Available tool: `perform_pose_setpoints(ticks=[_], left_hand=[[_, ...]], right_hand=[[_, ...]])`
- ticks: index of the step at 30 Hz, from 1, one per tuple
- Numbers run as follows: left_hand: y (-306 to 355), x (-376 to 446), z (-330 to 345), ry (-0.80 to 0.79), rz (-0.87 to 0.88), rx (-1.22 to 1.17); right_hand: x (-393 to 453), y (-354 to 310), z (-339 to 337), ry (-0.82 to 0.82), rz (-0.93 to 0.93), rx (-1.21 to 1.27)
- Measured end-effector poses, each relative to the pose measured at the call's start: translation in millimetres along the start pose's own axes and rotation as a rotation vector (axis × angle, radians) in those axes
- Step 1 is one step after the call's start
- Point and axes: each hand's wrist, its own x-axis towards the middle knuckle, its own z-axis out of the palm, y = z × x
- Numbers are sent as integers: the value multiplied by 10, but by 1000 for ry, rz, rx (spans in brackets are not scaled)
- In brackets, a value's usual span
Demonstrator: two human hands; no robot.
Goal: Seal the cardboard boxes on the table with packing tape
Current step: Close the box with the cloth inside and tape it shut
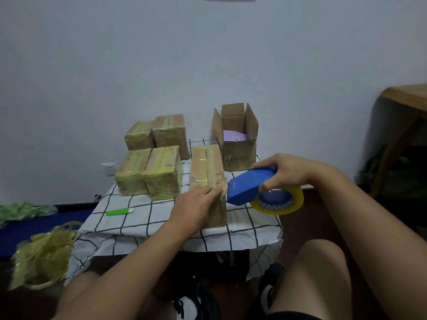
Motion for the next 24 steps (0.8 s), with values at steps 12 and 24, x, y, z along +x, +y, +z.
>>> perform_pose_setpoints(ticks=[12, 24], left_hand=[[34, 8, -15, 37, 71, 17], [203, 92, -7, -13, 108, 256]], right_hand=[[168, 52, 418, 446, 223, -45], [425, -113, 1392, 870, 399, 611]])
